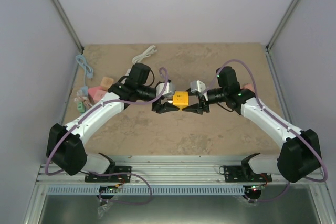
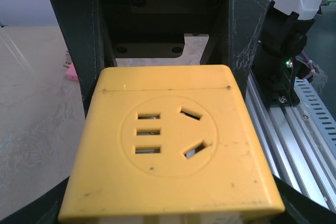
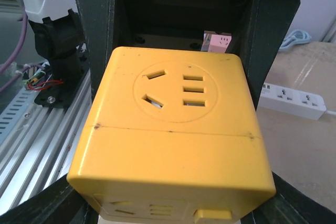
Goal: Pull the plug off the socket
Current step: Place the socket at the center of the board.
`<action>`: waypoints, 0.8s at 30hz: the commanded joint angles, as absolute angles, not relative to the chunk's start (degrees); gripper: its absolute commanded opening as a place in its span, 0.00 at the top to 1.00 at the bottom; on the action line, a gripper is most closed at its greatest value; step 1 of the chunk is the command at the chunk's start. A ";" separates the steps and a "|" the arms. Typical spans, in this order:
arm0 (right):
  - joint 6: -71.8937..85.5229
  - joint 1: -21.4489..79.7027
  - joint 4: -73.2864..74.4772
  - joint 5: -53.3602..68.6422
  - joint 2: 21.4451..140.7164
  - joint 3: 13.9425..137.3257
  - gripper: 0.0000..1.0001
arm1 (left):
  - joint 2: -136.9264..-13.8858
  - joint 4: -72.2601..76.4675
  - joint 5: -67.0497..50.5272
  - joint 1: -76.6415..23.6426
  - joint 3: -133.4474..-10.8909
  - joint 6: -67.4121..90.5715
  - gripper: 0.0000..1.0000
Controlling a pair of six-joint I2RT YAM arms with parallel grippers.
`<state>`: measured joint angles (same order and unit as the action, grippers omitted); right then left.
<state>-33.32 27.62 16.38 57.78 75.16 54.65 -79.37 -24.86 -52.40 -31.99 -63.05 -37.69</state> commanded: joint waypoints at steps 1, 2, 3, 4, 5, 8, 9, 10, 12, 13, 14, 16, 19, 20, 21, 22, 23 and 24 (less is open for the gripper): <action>-35.97 28.14 18.34 61.21 75.85 55.99 0.64 | -79.04 -24.01 -54.28 -32.21 -63.69 -37.77 0.95; -36.03 28.17 18.37 61.25 75.81 55.94 0.68 | -79.09 -23.73 -54.03 -32.27 -63.60 -37.59 0.92; -36.08 28.13 18.41 61.32 75.75 55.98 0.73 | -79.12 -23.61 -53.57 -32.24 -63.61 -37.25 0.87; -36.16 28.13 18.58 61.34 75.67 55.99 0.76 | -79.10 -23.50 -53.16 -32.25 -63.59 -36.90 0.81; -36.27 28.19 18.65 61.35 75.61 55.99 0.78 | -79.10 -23.43 -52.71 -32.26 -63.59 -36.69 0.77; -36.43 28.03 18.78 61.17 75.38 56.05 0.89 | -78.96 -23.63 -51.92 -32.21 -63.50 -36.98 0.67; -36.53 28.05 18.93 61.17 75.29 56.07 0.92 | -79.01 -23.96 -51.84 -32.25 -63.46 -37.32 0.64; -36.75 28.04 19.08 61.17 75.20 56.16 0.95 | -79.09 -24.13 -51.57 -32.26 -63.50 -37.67 0.60; -37.10 27.97 19.36 61.17 74.91 56.09 0.98 | -79.18 -24.61 -51.25 -32.24 -63.58 -38.03 0.56; -37.29 27.91 19.49 61.12 74.74 56.01 0.99 | -79.12 -24.69 -51.05 -32.25 -63.52 -38.24 0.55; -37.41 27.87 19.51 61.04 74.52 55.87 0.99 | -79.19 -24.98 -51.00 -32.24 -63.53 -38.49 0.54; -37.63 27.63 19.69 61.00 74.04 55.61 0.99 | -79.12 -24.94 -50.53 -32.22 -63.42 -38.61 0.29; -38.15 27.39 19.98 61.23 73.46 55.25 0.99 | -78.87 -24.44 -50.20 -32.24 -63.08 -38.54 0.01; -38.29 27.28 20.10 61.33 73.25 55.16 0.99 | -78.85 -24.43 -50.09 -32.18 -63.08 -38.41 0.00; -38.38 27.25 20.10 61.35 73.14 55.11 0.99 | -78.80 -24.46 -49.91 -32.21 -63.03 -38.41 0.00; -38.40 27.18 20.05 61.35 73.03 55.03 0.99 | -78.70 -24.44 -49.84 -32.22 -63.07 -38.42 0.00; -38.41 27.16 20.11 61.39 72.96 54.94 0.99 | -78.56 -24.43 -49.71 -32.25 -62.99 -38.46 0.00; -38.41 27.04 20.19 61.28 72.87 54.97 0.99 | -78.37 -24.43 -49.60 -32.18 -62.89 -38.54 0.00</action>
